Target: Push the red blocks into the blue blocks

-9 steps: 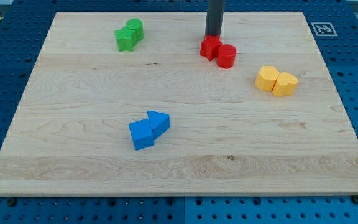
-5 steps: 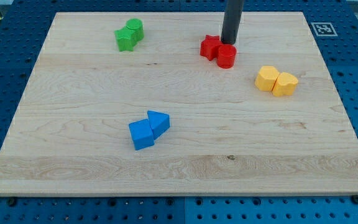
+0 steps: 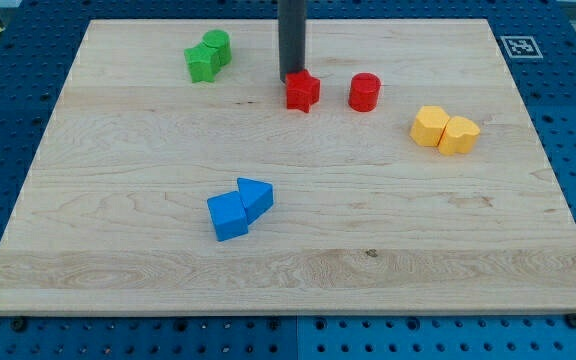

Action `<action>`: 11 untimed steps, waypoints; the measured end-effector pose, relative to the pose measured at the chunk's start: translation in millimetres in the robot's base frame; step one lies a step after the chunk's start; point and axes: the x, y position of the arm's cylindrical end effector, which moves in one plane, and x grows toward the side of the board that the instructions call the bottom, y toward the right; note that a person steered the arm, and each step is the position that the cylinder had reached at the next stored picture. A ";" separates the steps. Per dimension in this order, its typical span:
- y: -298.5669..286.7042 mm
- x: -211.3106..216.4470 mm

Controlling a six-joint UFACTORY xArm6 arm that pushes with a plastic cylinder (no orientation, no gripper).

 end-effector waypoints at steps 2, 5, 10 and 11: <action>37.8 21.4; -28.3 99.1; -88.6 126.7; -90.1 145.5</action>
